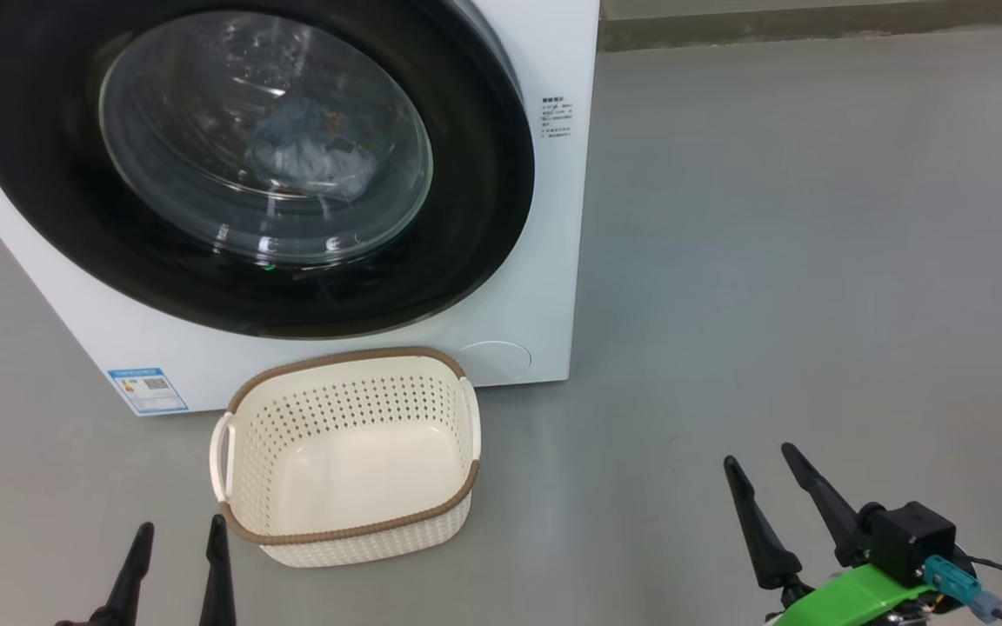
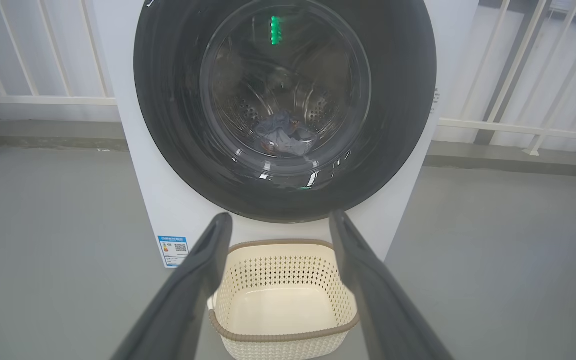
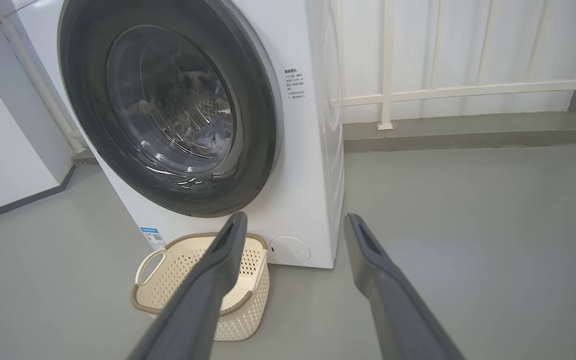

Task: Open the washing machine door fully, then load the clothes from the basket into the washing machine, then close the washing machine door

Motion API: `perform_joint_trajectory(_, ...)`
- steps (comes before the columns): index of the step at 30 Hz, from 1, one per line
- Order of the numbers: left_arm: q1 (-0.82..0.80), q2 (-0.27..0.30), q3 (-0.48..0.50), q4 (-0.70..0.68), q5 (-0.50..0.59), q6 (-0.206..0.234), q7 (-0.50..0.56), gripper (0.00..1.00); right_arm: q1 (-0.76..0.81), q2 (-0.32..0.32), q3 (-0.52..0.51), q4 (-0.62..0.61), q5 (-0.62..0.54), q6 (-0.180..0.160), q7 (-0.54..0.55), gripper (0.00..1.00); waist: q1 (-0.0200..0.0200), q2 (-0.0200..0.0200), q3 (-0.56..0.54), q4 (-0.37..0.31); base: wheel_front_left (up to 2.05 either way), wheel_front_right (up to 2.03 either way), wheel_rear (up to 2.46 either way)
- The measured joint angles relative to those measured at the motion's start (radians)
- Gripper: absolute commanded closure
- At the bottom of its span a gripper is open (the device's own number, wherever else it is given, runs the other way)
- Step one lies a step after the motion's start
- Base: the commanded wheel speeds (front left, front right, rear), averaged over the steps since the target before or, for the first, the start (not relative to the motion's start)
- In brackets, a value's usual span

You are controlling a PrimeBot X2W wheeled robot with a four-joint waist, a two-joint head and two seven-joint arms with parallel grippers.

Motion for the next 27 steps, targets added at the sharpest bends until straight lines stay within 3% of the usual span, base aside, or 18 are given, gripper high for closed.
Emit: perform_joint_trajectory(27,0.024,0.000,0.018,0.013,0.027,0.052,0.000,0.00,0.056,0.047,-0.135,-0.031,-0.066,0.000,0.000,0.00,0.0000,0.0000,-0.013,0.010,0.00,0.00,0.00)
